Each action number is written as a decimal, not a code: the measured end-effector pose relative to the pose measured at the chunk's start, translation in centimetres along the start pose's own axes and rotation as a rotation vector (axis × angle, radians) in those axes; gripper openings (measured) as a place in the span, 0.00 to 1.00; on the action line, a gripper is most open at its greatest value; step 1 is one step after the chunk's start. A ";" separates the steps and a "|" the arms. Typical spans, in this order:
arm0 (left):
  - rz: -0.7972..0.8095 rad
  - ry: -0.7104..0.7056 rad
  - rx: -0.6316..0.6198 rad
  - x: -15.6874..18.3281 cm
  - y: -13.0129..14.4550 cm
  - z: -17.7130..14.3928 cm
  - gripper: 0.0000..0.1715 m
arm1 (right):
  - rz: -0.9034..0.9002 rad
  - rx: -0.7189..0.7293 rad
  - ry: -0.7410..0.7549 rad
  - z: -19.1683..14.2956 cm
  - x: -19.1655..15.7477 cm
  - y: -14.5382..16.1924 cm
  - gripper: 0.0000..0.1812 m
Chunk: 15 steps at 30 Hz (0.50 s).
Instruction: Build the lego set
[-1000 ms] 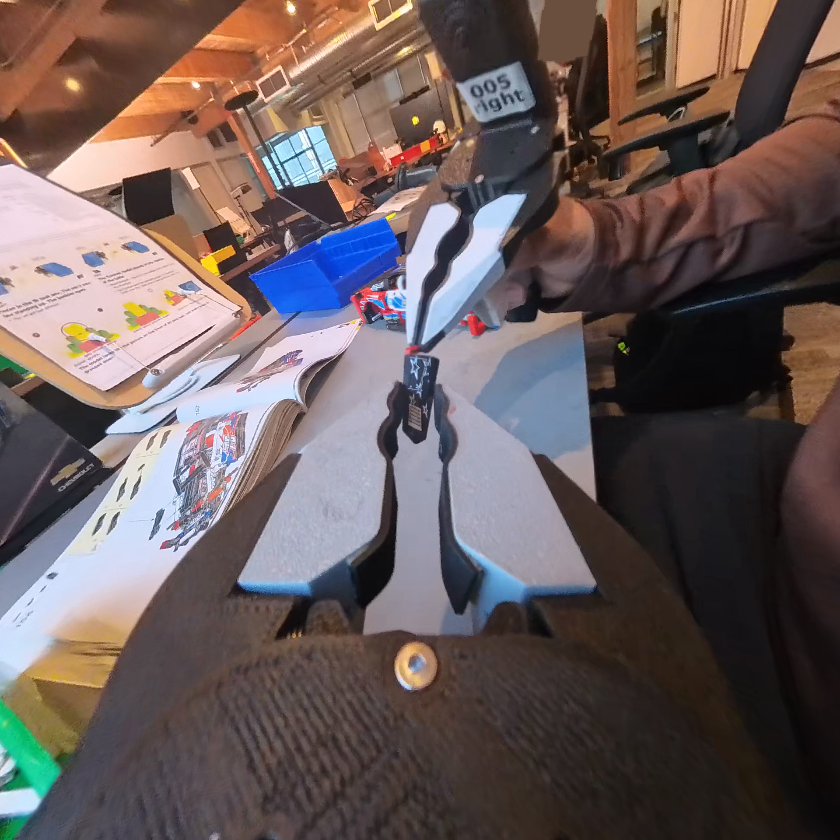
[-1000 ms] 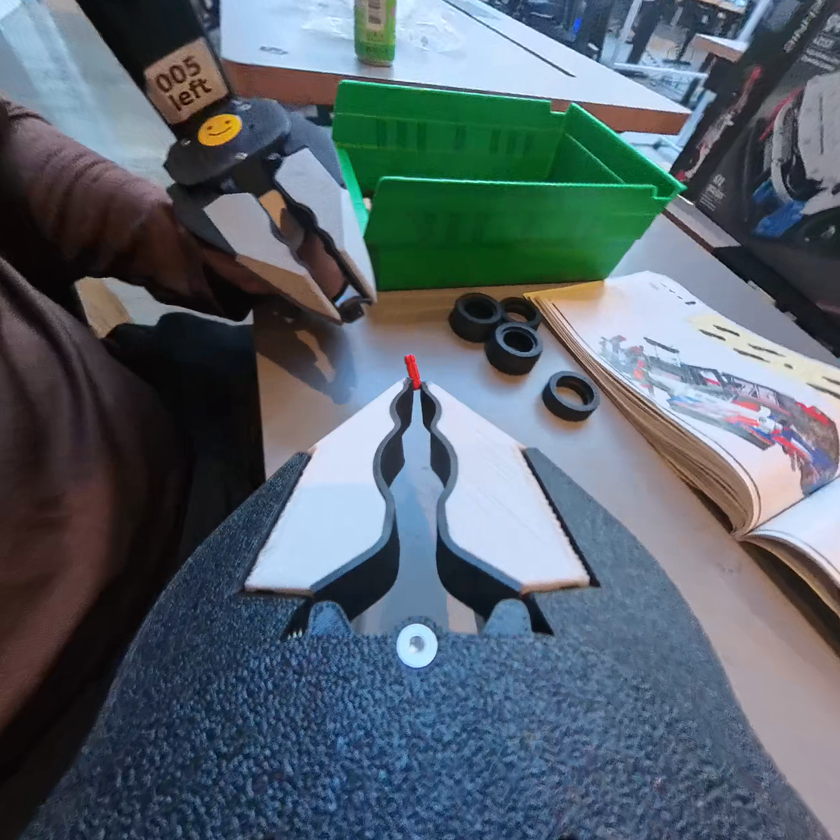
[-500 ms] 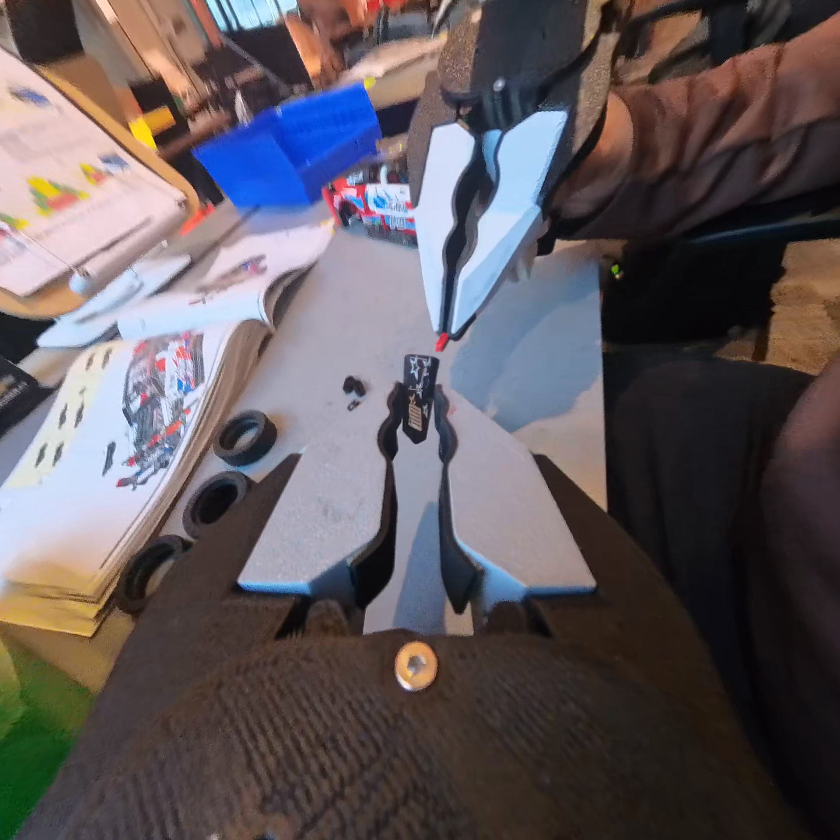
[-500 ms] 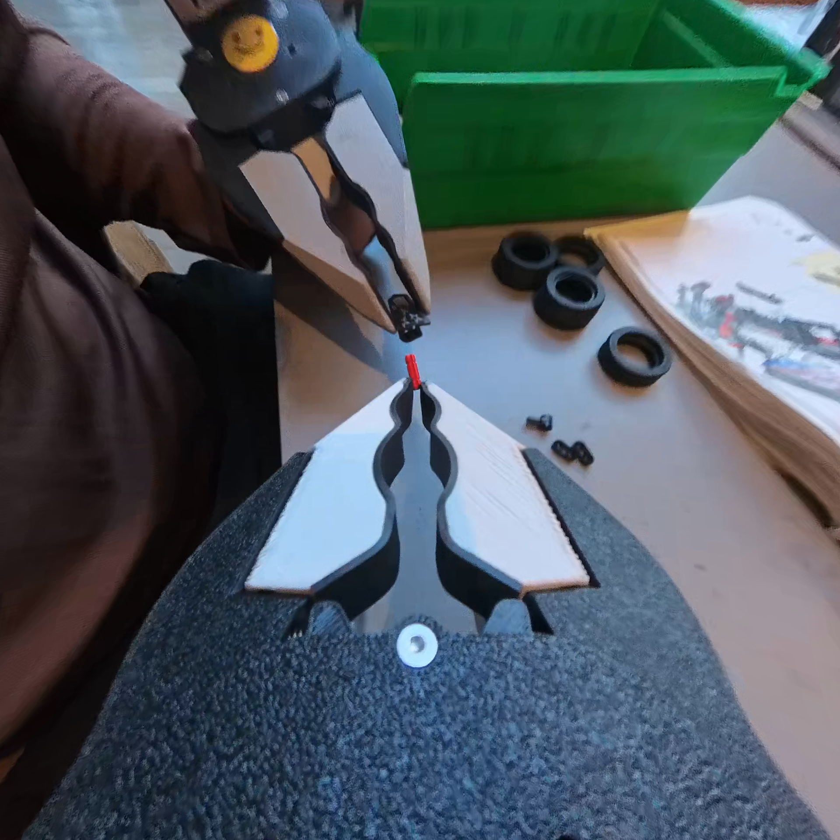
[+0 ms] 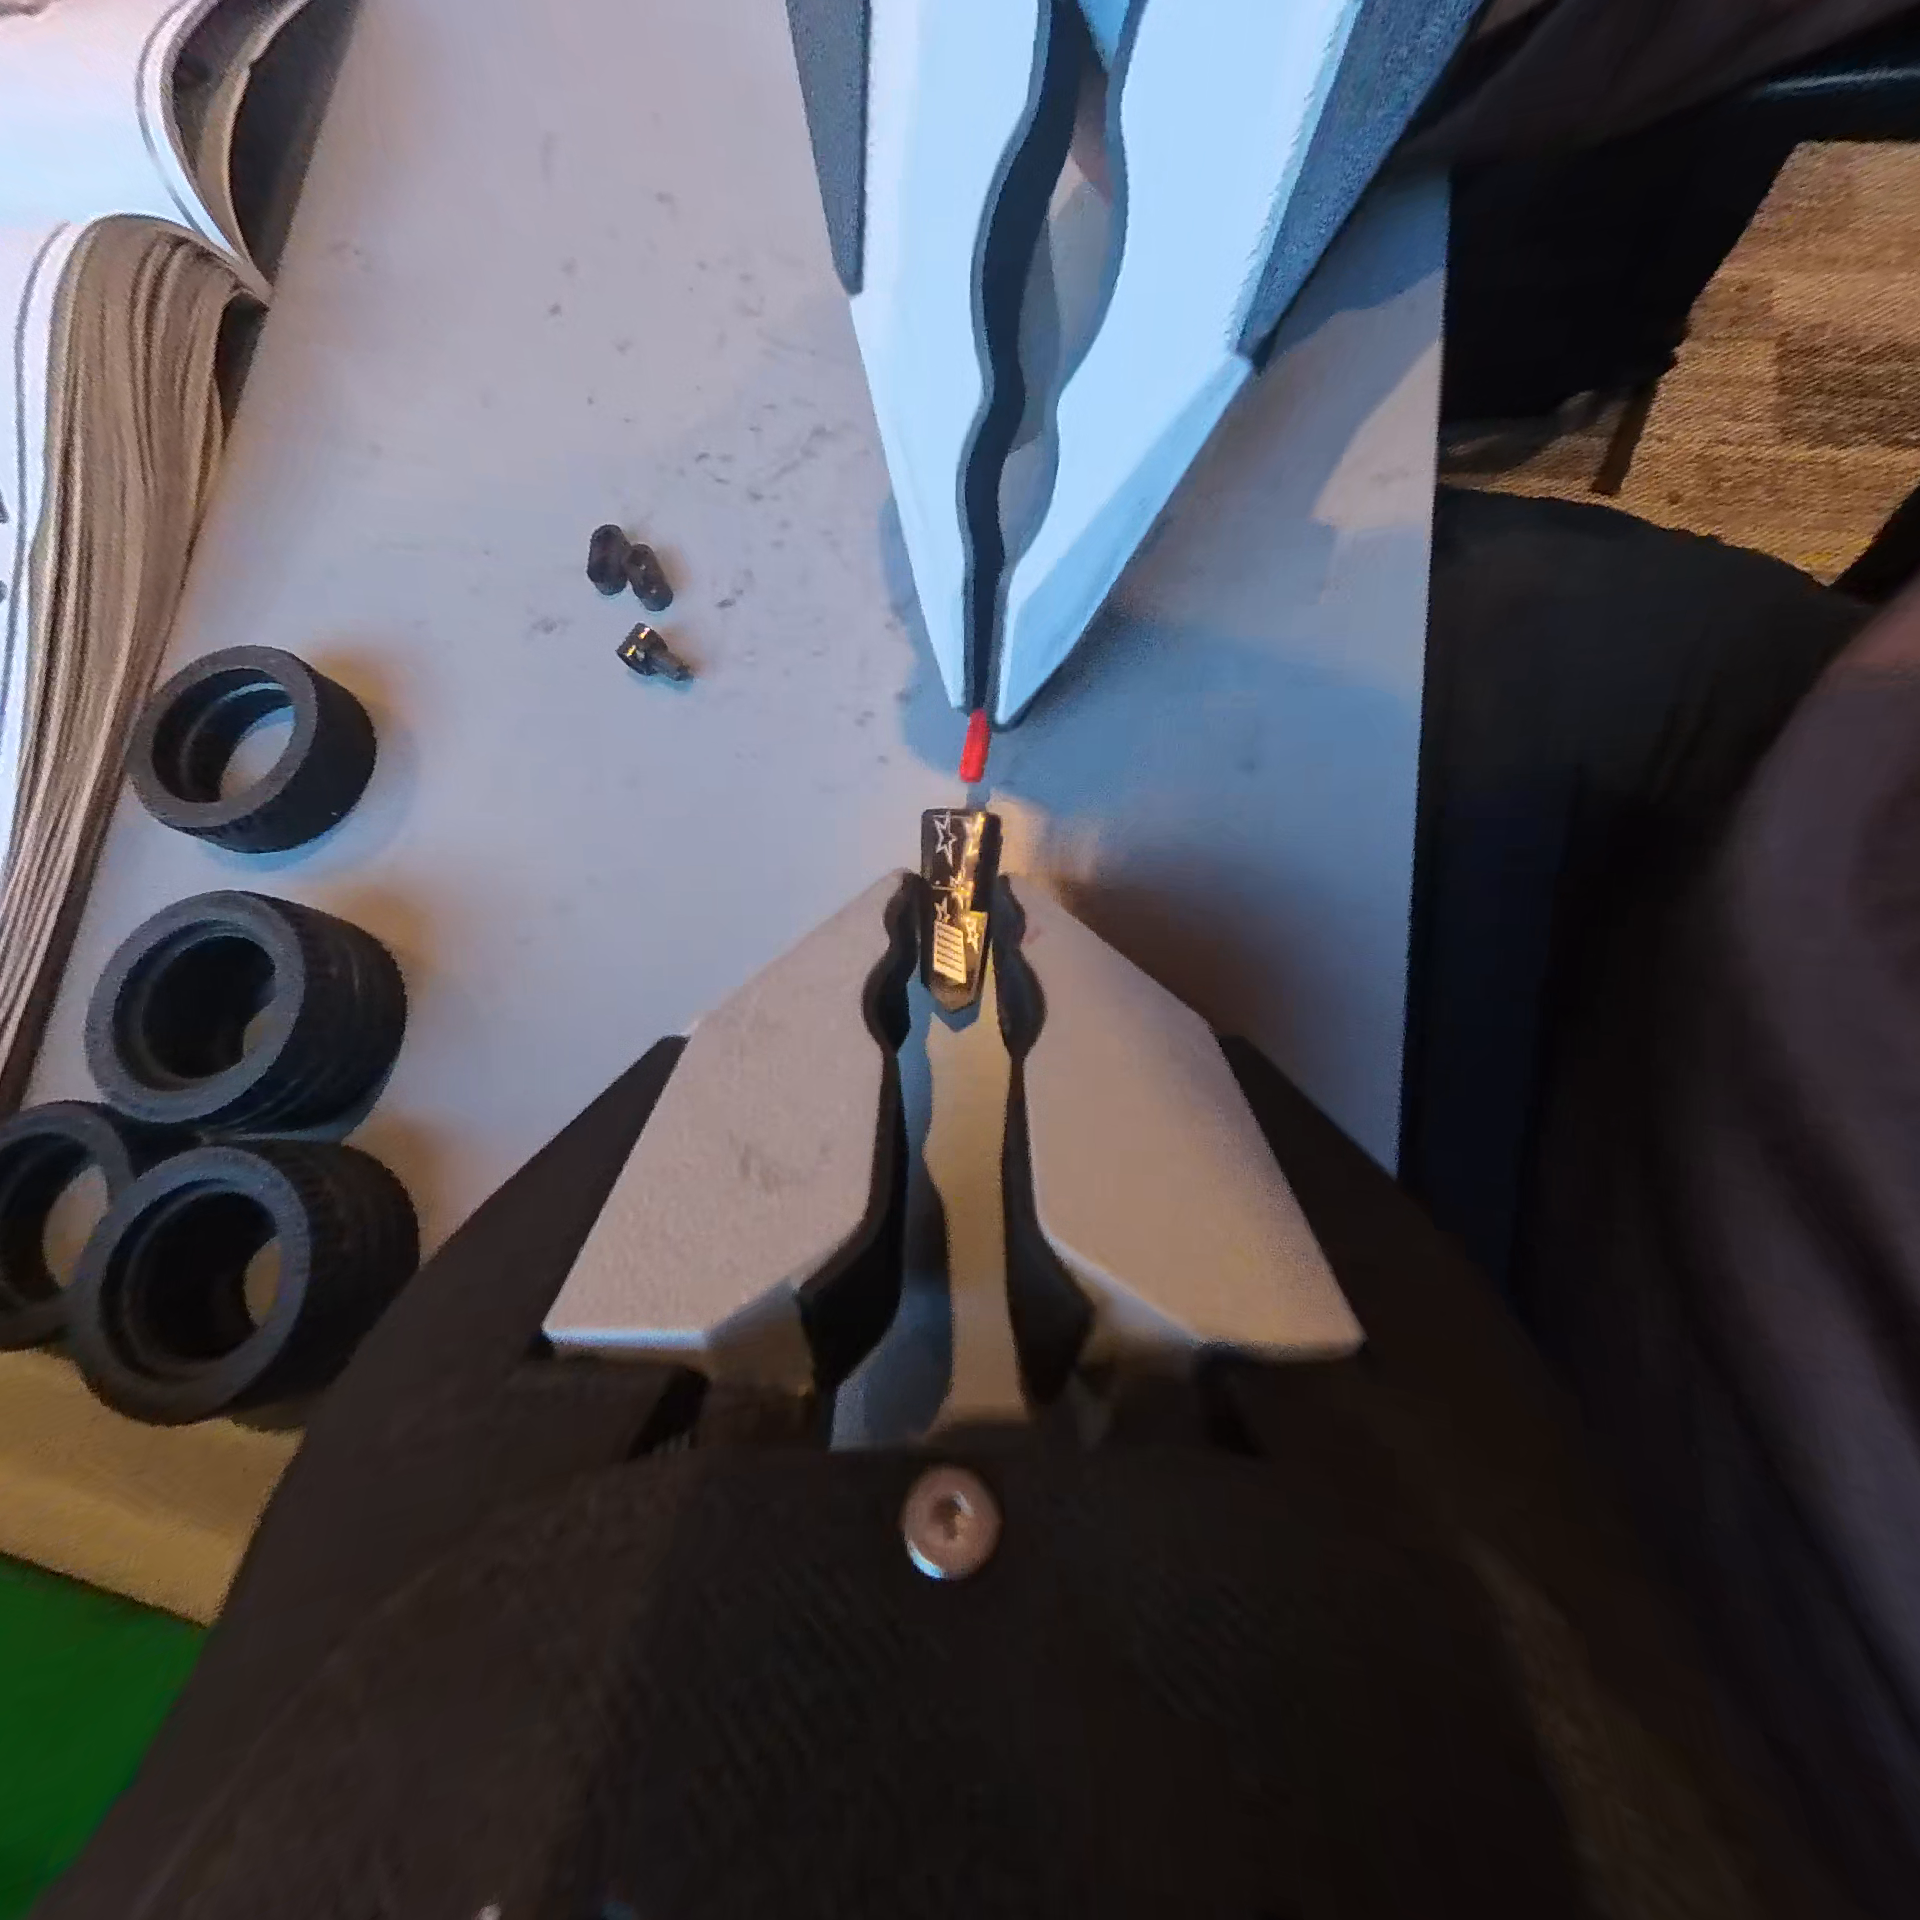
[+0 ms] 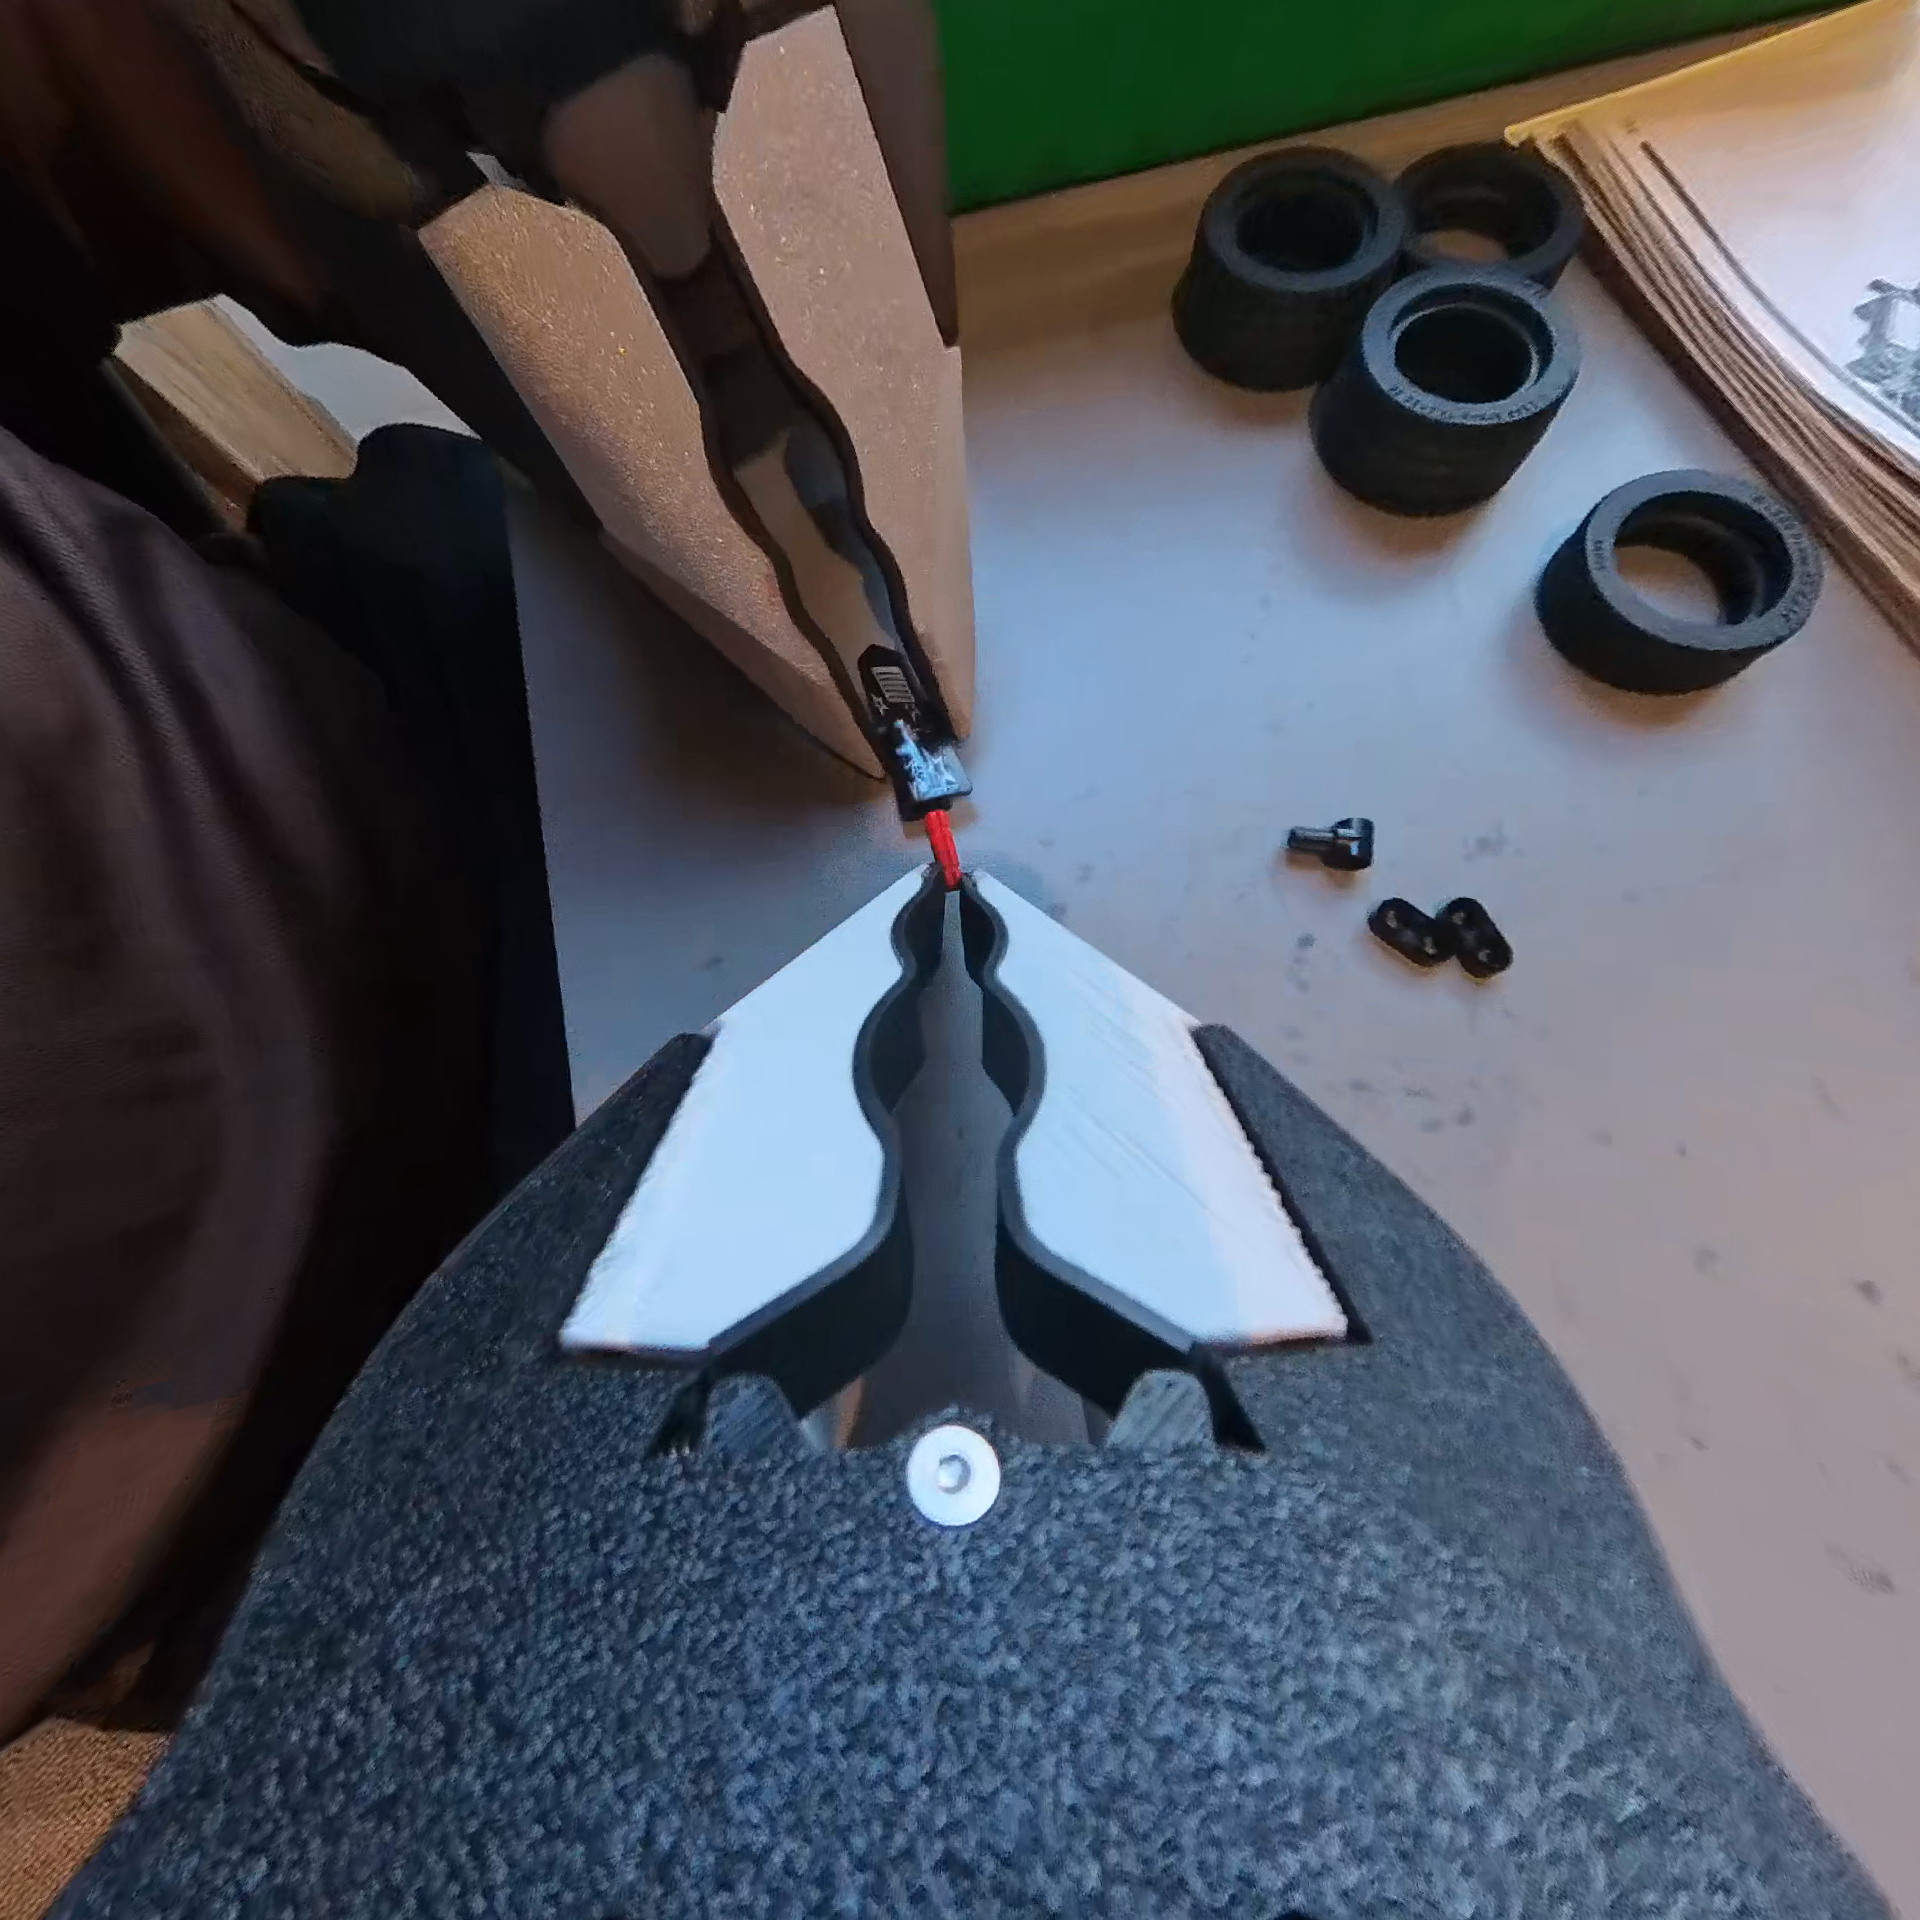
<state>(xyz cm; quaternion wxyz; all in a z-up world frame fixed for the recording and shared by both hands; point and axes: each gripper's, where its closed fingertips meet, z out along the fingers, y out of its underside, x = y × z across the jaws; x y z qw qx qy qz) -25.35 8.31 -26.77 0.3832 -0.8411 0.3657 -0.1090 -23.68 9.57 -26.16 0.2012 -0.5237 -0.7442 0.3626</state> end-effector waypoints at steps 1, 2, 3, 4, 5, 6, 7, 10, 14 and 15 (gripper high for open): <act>-0.002 0.003 0.000 0.0 0.0 0.0 0.06 | -0.005 -0.001 -0.001 0.1 -0.1 -0.1 0.02; -0.002 0.003 0.000 0.0 0.0 0.0 0.06 | -0.009 -0.001 -0.004 0.1 -0.2 -0.1 0.02; 0.000 0.002 0.000 0.0 0.0 0.0 0.06 | -0.010 -0.003 -0.005 0.1 -0.2 0.0 0.02; 0.001 0.000 0.000 0.0 0.0 0.0 0.06 | -0.013 -0.006 -0.004 0.2 -0.3 0.0 0.02; 0.001 0.001 0.000 0.0 0.0 0.0 0.06 | -0.016 -0.008 -0.002 0.2 -0.3 0.0 0.02; 0.000 0.001 0.000 0.0 0.0 0.0 0.06 | -0.018 -0.011 0.000 0.2 -0.3 0.1 0.02; -0.002 0.002 0.000 0.0 0.0 0.0 0.06 | -0.017 -0.016 0.000 0.3 -0.3 0.1 0.02; -0.009 0.009 0.000 0.0 0.0 0.0 0.06 | -0.018 -0.029 0.002 0.5 -0.2 0.3 0.02; -0.009 0.008 0.000 0.0 0.0 0.0 0.06 | -0.035 -0.034 0.008 0.6 -0.3 0.3 0.02; -0.011 0.009 0.000 0.0 0.0 0.0 0.06 | -0.043 -0.035 0.011 0.6 -0.4 0.3 0.02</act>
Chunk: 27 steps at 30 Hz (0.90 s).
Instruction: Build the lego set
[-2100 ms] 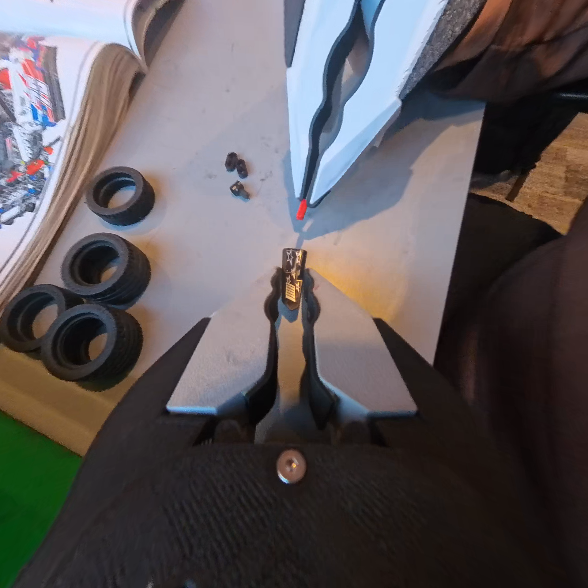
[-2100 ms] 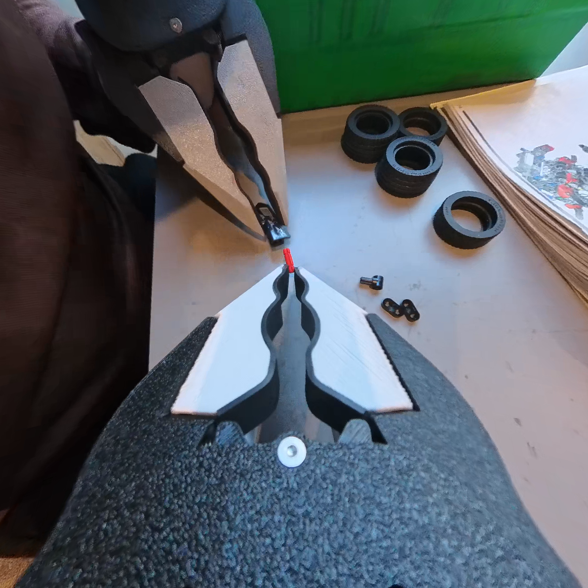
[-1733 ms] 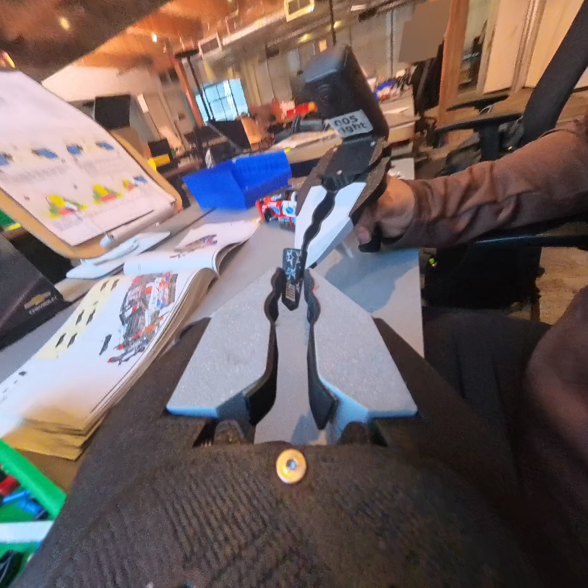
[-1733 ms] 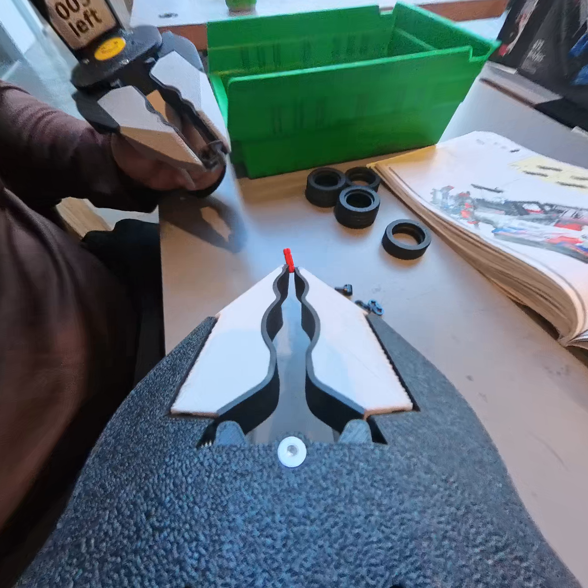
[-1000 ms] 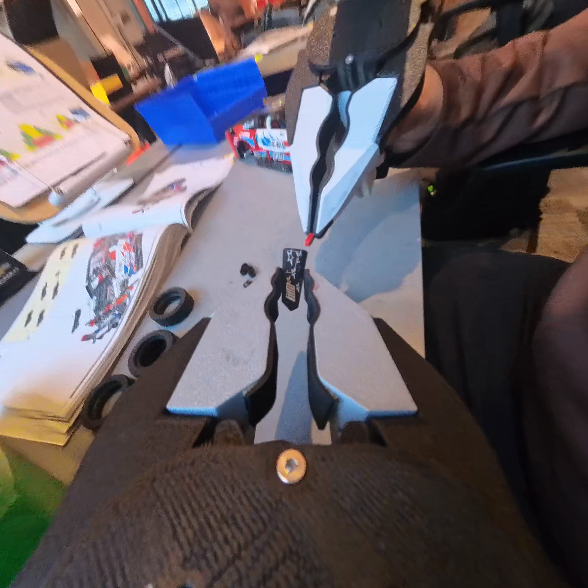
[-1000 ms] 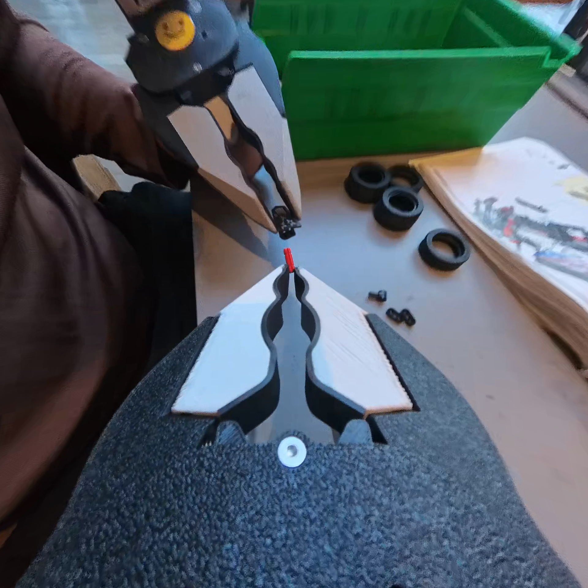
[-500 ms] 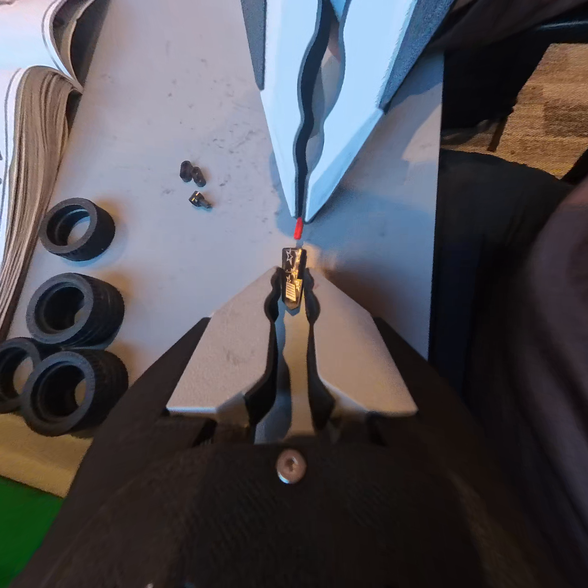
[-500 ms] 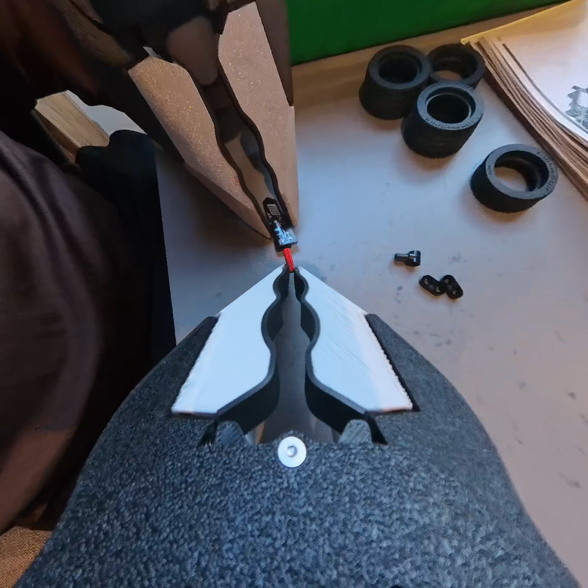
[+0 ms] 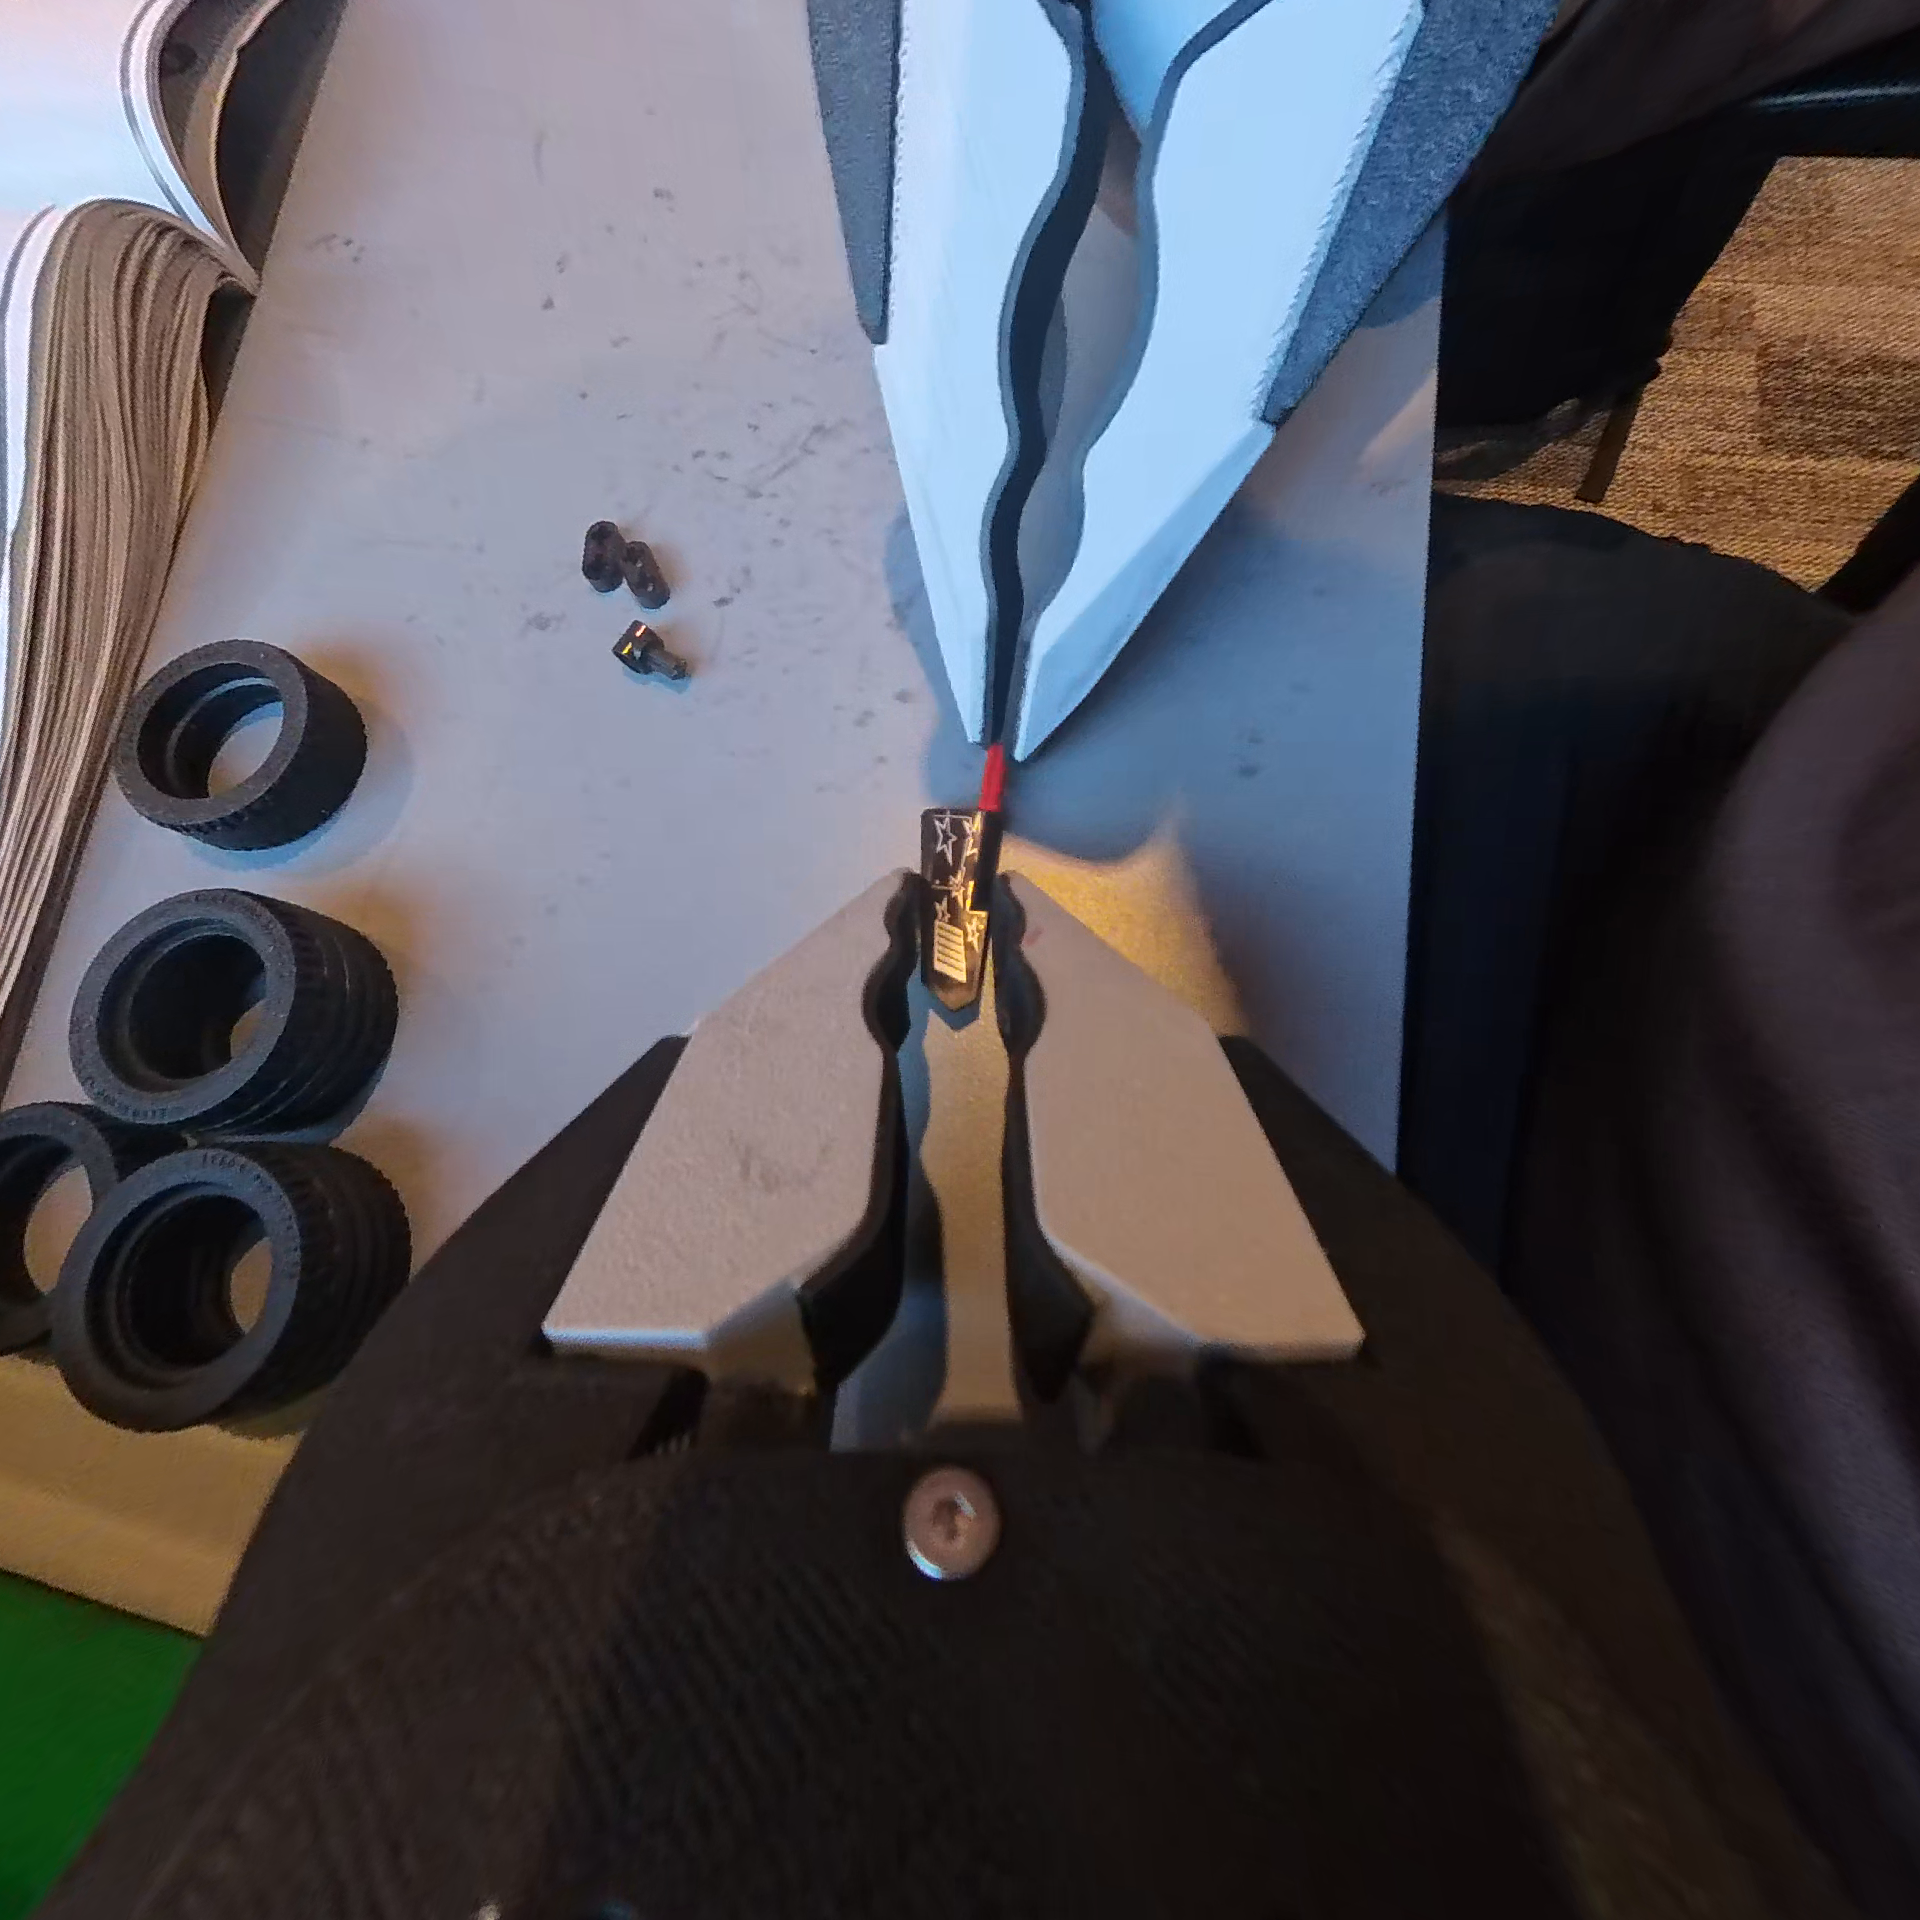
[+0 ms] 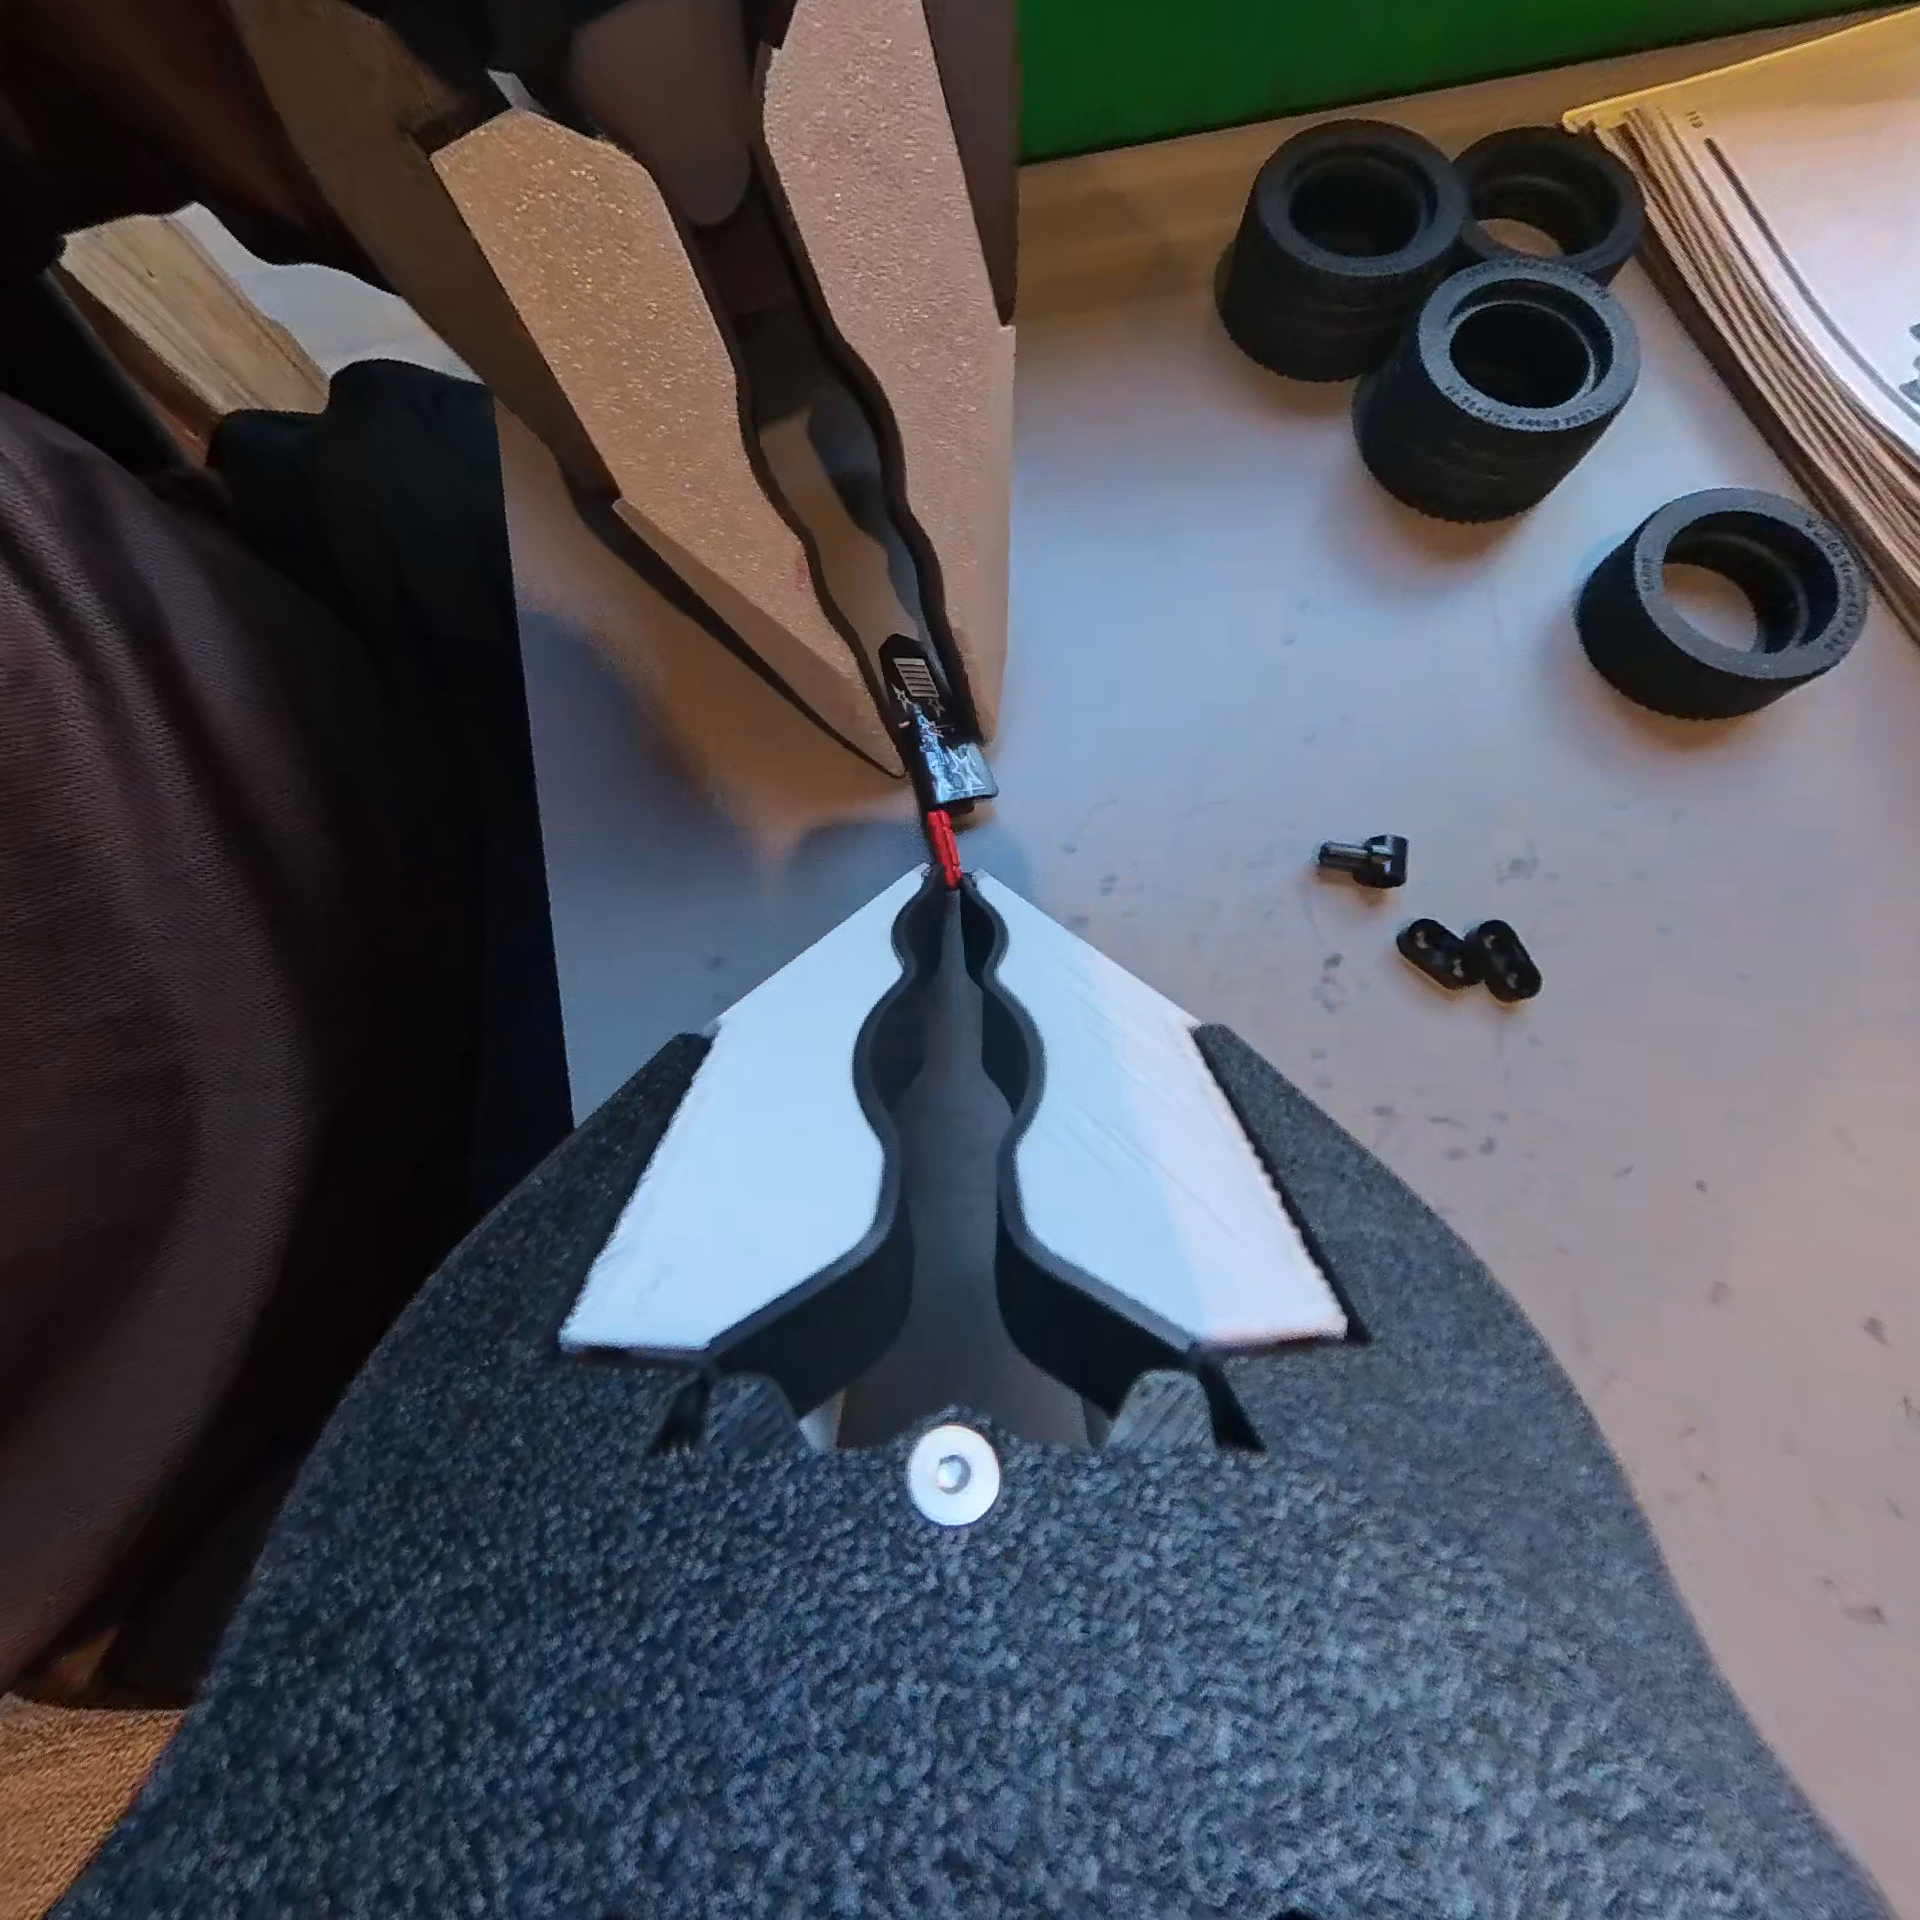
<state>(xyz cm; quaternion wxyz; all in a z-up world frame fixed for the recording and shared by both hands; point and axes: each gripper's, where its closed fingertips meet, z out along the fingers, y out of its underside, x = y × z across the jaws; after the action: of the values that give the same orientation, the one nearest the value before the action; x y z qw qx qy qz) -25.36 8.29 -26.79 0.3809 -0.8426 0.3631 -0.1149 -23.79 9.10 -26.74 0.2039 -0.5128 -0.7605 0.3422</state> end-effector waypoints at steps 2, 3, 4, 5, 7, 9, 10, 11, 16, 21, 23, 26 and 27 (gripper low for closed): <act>-0.012 0.005 -0.001 0.0 0.0 0.0 0.06 | -0.017 -0.002 0.013 0.0 0.0 0.0 0.02; -0.025 0.011 -0.002 0.0 0.0 0.0 0.06 | -0.026 -0.002 0.020 0.0 0.0 0.0 0.02; -0.043 0.018 -0.003 0.0 0.0 0.0 0.06 | -0.034 -0.002 0.029 0.1 0.1 0.0 0.02; -0.065 0.027 -0.004 0.0 0.0 0.0 0.05 | -0.043 -0.005 0.038 0.1 0.1 0.0 0.02; -0.120 0.047 -0.006 0.1 0.0 0.1 0.06 | -0.068 -0.011 0.061 0.1 0.2 0.0 0.02; -0.164 0.060 -0.005 0.0 0.0 0.0 0.06 | -0.093 -0.014 0.083 0.1 0.2 0.0 0.02; -0.180 0.064 -0.004 0.0 0.0 0.0 0.06 | -0.095 -0.014 0.086 0.1 0.2 0.0 0.02; -0.190 0.065 -0.003 0.0 -0.1 0.0 0.06 | -0.090 -0.015 0.083 0.1 0.2 0.0 0.02; -0.131 0.006 -0.009 0.0 0.0 0.1 0.06 | -0.019 -0.013 0.036 0.1 0.1 0.1 0.02; 0.033 -0.108 -0.012 0.0 -0.2 0.0 0.05 | 0.142 -0.015 -0.049 0.0 0.0 0.1 0.02; 0.042 -0.122 -0.016 0.0 -0.2 0.0 0.05 | 0.177 -0.012 -0.069 -0.1 0.0 0.2 0.02; 0.003 -0.099 -0.016 0.0 -0.2 0.0 0.06 | 0.167 -0.012 -0.054 -0.3 0.4 0.4 0.02; -0.009 -0.089 -0.016 0.0 -0.1 0.0 0.05 | 0.171 -0.009 -0.053 -0.4 0.5 0.4 0.02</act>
<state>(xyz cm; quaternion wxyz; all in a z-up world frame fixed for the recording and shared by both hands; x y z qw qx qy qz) -25.32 8.35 -26.66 0.3894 -0.8514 0.3431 -0.0759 -23.43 9.74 -26.77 0.1513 -0.5674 -0.7208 0.3683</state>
